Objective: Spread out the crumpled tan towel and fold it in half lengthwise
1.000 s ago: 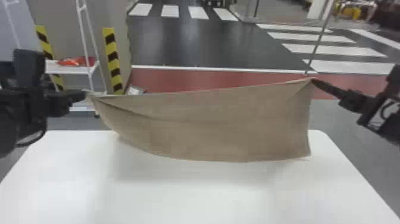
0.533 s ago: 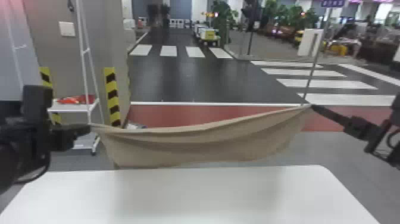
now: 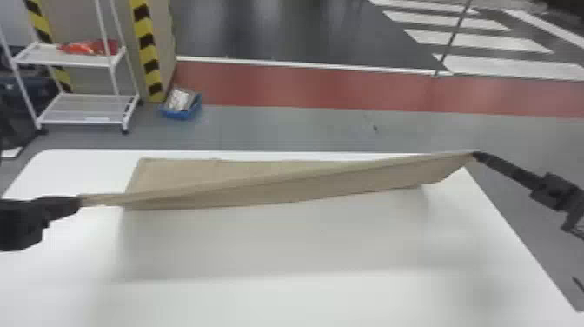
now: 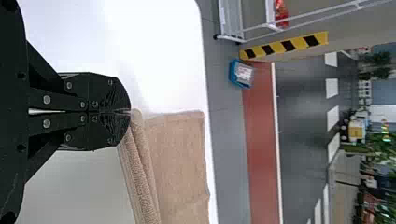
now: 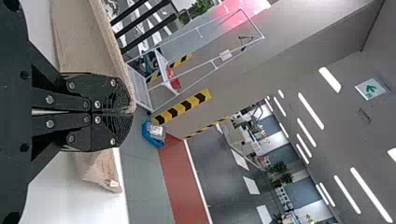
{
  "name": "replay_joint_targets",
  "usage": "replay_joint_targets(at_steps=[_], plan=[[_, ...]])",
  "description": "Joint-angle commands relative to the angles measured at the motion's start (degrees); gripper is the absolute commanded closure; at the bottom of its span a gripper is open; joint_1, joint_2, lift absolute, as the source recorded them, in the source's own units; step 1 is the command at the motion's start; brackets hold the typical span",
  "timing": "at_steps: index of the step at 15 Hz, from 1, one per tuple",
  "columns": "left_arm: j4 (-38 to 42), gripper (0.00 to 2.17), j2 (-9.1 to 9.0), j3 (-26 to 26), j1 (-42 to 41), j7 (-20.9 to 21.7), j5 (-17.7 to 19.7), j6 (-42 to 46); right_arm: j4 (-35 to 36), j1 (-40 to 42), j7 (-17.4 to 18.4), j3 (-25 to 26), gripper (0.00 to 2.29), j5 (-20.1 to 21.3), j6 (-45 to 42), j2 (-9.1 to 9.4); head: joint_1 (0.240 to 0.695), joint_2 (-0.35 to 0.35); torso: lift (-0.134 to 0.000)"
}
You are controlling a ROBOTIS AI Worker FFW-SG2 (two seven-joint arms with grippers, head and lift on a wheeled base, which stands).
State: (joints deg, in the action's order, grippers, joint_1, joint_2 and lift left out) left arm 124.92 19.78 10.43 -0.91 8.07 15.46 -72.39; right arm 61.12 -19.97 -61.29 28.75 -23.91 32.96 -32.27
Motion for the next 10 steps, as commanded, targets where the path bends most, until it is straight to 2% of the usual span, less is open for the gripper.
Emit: replay_joint_targets(at_steps=[1,3,6,9,10], plan=[[4.2,1.48,-0.45,0.8,-4.5,-0.9,0.2,-3.0,0.6,4.4,-0.7,2.0,1.51,-0.3,0.2,-0.25,0.695,-0.178,-0.124],[7.0,1.48,-1.06,1.5,-7.1,-1.1,0.2,-4.7,0.6,6.4,-1.2,3.0,1.51,-0.3,0.4,-0.25,0.695,-0.193,-0.124],[13.3,1.48,-1.77,4.2,-12.3,-1.5,0.3,-9.1,4.0,11.2,-2.1,5.8,1.51,-1.3,6.2,0.1,0.695,-0.222,-0.124],[16.7,1.48,-1.85,6.3,-14.9,-1.5,1.0,-13.2,5.8,15.3,-2.6,7.1,1.51,-2.8,7.3,0.28,0.695,-0.238,-0.124],[17.2,1.48,-1.85,6.5,-15.2,-1.5,1.1,-13.2,8.0,16.7,-2.7,8.4,1.51,-3.2,10.2,0.36,0.695,-0.24,-0.124]])
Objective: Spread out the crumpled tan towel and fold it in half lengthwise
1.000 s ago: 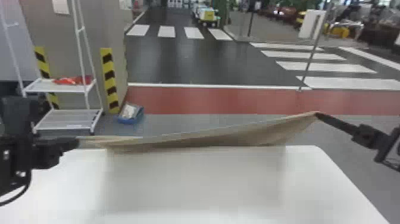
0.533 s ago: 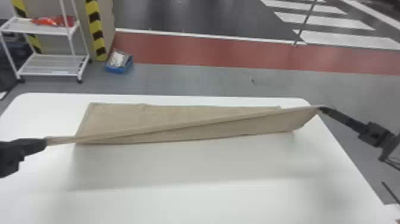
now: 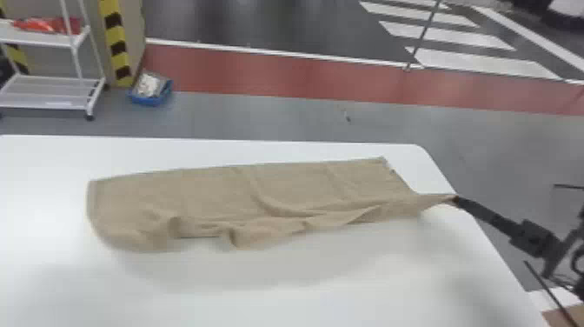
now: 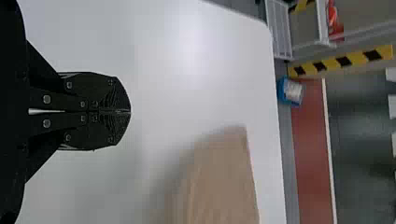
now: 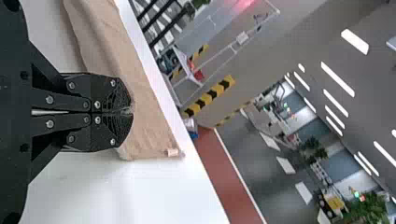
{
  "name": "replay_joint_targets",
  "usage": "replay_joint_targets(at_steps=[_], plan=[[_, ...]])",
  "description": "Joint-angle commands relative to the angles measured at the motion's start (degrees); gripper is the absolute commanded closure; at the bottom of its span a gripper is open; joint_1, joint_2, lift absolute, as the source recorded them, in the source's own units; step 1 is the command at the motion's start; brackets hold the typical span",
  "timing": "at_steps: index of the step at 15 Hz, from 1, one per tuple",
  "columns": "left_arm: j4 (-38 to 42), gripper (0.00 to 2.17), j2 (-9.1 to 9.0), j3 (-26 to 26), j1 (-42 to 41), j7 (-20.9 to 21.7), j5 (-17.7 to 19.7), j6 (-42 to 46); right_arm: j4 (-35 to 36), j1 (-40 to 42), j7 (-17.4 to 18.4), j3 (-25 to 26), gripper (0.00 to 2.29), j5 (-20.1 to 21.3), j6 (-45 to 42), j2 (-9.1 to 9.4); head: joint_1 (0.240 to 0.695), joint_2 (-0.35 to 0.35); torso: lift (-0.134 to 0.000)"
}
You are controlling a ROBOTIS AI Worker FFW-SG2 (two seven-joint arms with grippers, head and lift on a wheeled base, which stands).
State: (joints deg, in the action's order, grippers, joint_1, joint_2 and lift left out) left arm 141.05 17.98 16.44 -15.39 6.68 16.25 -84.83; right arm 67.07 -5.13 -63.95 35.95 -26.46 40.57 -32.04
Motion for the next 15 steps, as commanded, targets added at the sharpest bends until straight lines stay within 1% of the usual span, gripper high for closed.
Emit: replay_joint_targets(at_steps=[1,2,3,5,6,7,8,10,11,12,13,14,15], plan=[[1.8,1.48,-0.05,1.1,-1.0,-0.1,0.4,-1.3,4.6,3.5,-0.3,2.6,1.51,-1.0,4.9,0.92,0.695,-0.236,-0.124],[2.4,1.48,-0.05,1.3,-1.0,0.0,0.4,-2.3,6.9,4.8,-0.9,4.0,1.51,-1.7,6.9,1.45,0.695,-0.241,-0.124],[2.5,1.48,0.04,1.4,-1.0,0.0,0.4,-2.5,7.8,5.4,-1.1,4.7,1.51,-2.4,8.8,1.63,0.695,-0.238,-0.124],[2.4,1.48,-0.05,0.9,-0.4,0.1,0.7,-2.3,8.3,5.4,-1.2,5.4,1.51,-2.0,10.2,1.27,0.695,-0.237,-0.124],[2.1,1.48,-0.22,0.4,-0.3,0.1,1.5,-1.8,8.7,5.4,-1.3,5.1,1.51,-1.7,10.2,1.27,0.695,-0.239,-0.124],[1.8,1.48,-0.92,0.0,-0.3,0.2,3.0,-0.4,9.0,5.4,-1.3,4.9,1.51,-1.4,10.2,1.36,0.695,-0.242,-0.124],[1.1,1.48,-1.63,-1.2,-0.6,0.2,3.4,2.4,8.9,5.3,-1.2,4.7,1.51,-1.3,10.2,1.45,0.695,-0.252,-0.124],[-0.3,1.45,-2.33,-4.6,-2.0,0.3,3.4,7.3,8.3,5.2,-1.2,4.3,1.51,-1.0,9.7,1.71,0.695,-0.271,-0.124],[-0.5,1.29,-2.33,-5.6,-3.0,0.0,4.7,7.5,8.3,5.1,-1.2,4.2,1.51,-0.8,9.8,1.98,0.695,-0.284,-0.124],[-0.1,1.22,-2.33,-5.6,-4.5,0.0,6.9,7.5,8.3,5.1,-1.3,4.3,1.51,-0.8,9.8,1.98,0.695,-0.298,-0.124],[1.3,1.2,-2.51,-5.0,-6.8,0.0,9.8,8.4,8.1,5.1,-1.2,4.3,1.51,-0.5,9.7,1.98,0.695,-0.313,-0.124],[2.8,0.94,-2.86,-4.5,-8.5,0.4,12.0,8.7,7.6,5.0,-1.3,4.3,1.51,-0.4,9.5,1.89,0.695,-0.343,-0.124],[4.1,0.62,-3.21,-4.1,-10.0,1.6,12.9,8.9,7.1,4.6,-1.3,4.3,1.51,-0.3,9.5,1.89,0.695,-0.35,-0.124]])
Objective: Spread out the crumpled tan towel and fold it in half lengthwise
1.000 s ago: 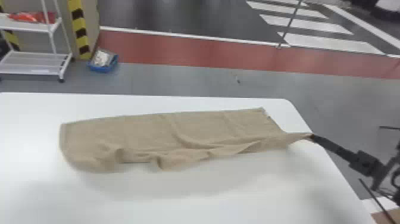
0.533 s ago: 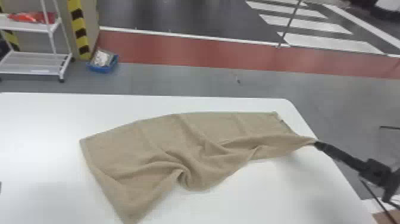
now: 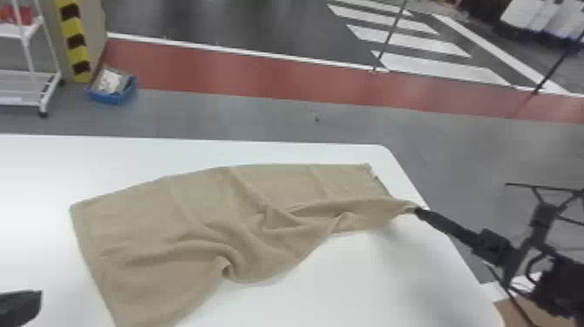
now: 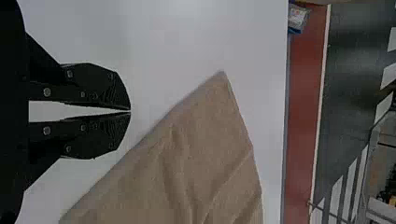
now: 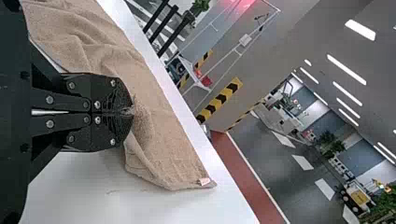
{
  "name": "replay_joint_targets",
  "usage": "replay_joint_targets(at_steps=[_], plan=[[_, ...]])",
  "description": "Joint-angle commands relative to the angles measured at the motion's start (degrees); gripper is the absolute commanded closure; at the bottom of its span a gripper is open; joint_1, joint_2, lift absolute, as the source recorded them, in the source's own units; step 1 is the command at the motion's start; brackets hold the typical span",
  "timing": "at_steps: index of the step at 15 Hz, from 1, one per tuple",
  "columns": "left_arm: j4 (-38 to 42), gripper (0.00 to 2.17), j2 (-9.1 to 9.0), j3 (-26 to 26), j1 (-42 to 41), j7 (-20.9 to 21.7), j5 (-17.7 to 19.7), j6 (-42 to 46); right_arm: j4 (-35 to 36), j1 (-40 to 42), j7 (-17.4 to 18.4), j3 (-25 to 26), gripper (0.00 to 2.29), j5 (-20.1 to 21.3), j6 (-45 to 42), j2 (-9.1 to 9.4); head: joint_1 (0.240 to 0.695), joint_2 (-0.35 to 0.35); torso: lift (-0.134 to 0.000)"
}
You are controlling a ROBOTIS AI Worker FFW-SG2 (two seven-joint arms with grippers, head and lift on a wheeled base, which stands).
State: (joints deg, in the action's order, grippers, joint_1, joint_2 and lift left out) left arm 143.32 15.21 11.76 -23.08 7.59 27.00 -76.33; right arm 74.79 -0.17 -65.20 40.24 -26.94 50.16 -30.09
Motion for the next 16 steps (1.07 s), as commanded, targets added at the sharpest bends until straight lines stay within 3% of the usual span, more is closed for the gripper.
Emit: replay_joint_targets(at_steps=[1,2,5,6,8,12,16], plan=[[1.9,0.45,-0.8,0.5,-3.4,2.9,2.1,1.1,-0.7,-0.4,0.0,-0.2,1.51,0.2,-0.1,0.04,0.695,-0.35,-0.124],[0.5,0.29,-0.97,0.2,-4.5,5.4,1.7,4.3,-1.3,-0.7,0.0,-0.6,1.51,0.2,-0.4,0.04,0.695,-0.35,-0.124],[-4.6,0.25,-1.15,-1.1,-7.2,14.0,0.9,18.4,-4.7,-2.2,-0.1,-1.3,1.51,0.3,-1.9,-0.05,0.695,-0.35,-0.124],[-6.4,0.25,-1.15,-2.6,-8.0,17.6,-0.9,24.7,-5.2,-2.6,-0.1,-1.3,1.51,0.3,-1.9,-0.05,0.695,-0.35,-0.124],[-9.5,0.25,-1.15,-5.5,-8.7,20.9,-5.7,34.0,-5.2,-2.9,-0.1,-1.6,1.51,0.3,-1.7,-0.05,0.695,-0.35,-0.124],[-12.5,0.22,1.66,-8.9,-11.8,21.9,-9.4,40.2,-5.8,-2.9,-0.1,-1.0,1.51,0.2,-1.3,-0.58,0.695,-0.35,-0.124],[-13.9,0.27,3.77,-14.8,-12.7,20.4,-17.4,44.2,-6.6,-3.9,-0.3,-1.5,1.51,0.2,-1.3,-0.58,0.695,-0.35,-0.124]])
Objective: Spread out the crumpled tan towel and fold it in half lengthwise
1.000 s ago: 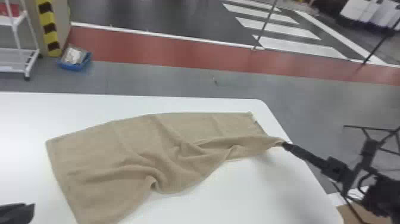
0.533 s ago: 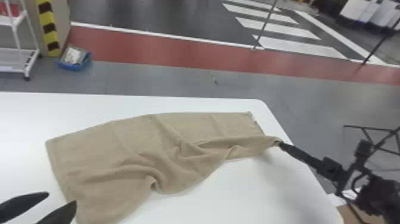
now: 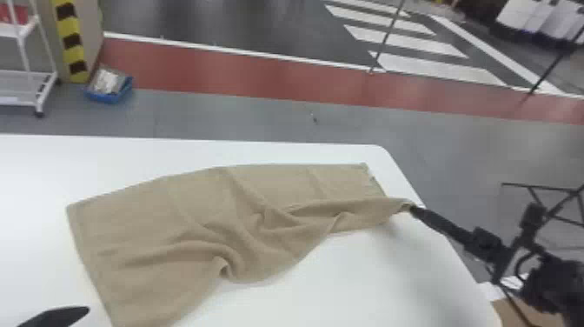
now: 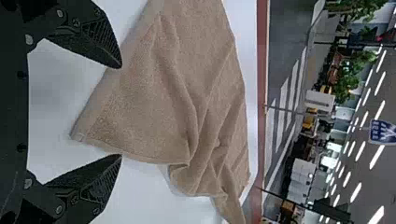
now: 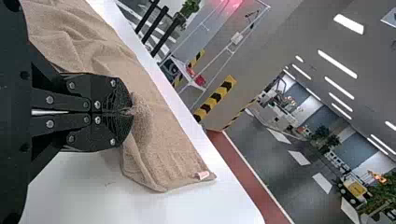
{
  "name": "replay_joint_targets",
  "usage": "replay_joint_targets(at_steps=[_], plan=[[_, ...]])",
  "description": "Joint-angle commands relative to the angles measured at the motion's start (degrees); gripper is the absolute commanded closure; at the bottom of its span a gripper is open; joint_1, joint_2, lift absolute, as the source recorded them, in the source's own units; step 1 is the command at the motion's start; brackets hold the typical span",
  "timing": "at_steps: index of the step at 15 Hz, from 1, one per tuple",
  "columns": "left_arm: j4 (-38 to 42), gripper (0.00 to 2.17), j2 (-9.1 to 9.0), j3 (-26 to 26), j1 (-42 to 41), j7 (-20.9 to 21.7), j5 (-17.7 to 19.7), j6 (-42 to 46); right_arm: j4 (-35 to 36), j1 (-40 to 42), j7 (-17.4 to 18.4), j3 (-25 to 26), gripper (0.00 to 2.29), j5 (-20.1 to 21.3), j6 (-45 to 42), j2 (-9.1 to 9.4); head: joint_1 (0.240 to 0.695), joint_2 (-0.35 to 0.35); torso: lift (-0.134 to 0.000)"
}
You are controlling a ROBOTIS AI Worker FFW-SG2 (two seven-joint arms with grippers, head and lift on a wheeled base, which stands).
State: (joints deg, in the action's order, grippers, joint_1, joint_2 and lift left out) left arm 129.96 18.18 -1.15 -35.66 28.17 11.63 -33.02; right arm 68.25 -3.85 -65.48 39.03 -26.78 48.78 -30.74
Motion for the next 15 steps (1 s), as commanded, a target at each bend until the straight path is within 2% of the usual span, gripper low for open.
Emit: replay_joint_targets(at_steps=[1,3,4,8,9,15], plan=[[-0.6,0.27,1.15,-2.9,-0.3,-0.1,-2.6,1.1,-0.2,-0.3,0.0,-0.3,1.51,0.0,0.0,0.06,0.695,-0.35,-0.124],[-0.5,0.3,1.51,-4.4,-0.7,-0.7,-3.2,2.6,-0.8,-0.5,0.0,-0.3,1.51,-0.1,-0.1,0.06,0.695,-0.35,-0.124],[-0.5,0.4,1.51,-5.4,-0.6,-1.0,-3.8,2.8,-1.1,-0.7,0.0,-0.1,1.51,0.0,0.0,-0.03,0.695,-0.35,-0.124],[-0.6,0.43,1.68,-7.6,-0.5,-1.7,-6.8,3.3,-2.0,-0.8,-0.1,0.2,1.51,-0.6,0.0,-0.2,0.695,-0.35,-0.124],[-0.8,0.55,1.94,-7.7,-0.5,-2.2,-6.9,3.3,-2.2,-0.8,-0.1,0.2,1.51,-0.6,-0.1,-0.29,0.695,-0.35,-0.124],[-1.6,0.55,2.82,-8.1,-0.2,-4.3,-8.7,3.5,-2.5,-1.3,-0.2,0.3,1.51,-1.0,0.7,-0.38,0.695,-0.35,-0.124]])
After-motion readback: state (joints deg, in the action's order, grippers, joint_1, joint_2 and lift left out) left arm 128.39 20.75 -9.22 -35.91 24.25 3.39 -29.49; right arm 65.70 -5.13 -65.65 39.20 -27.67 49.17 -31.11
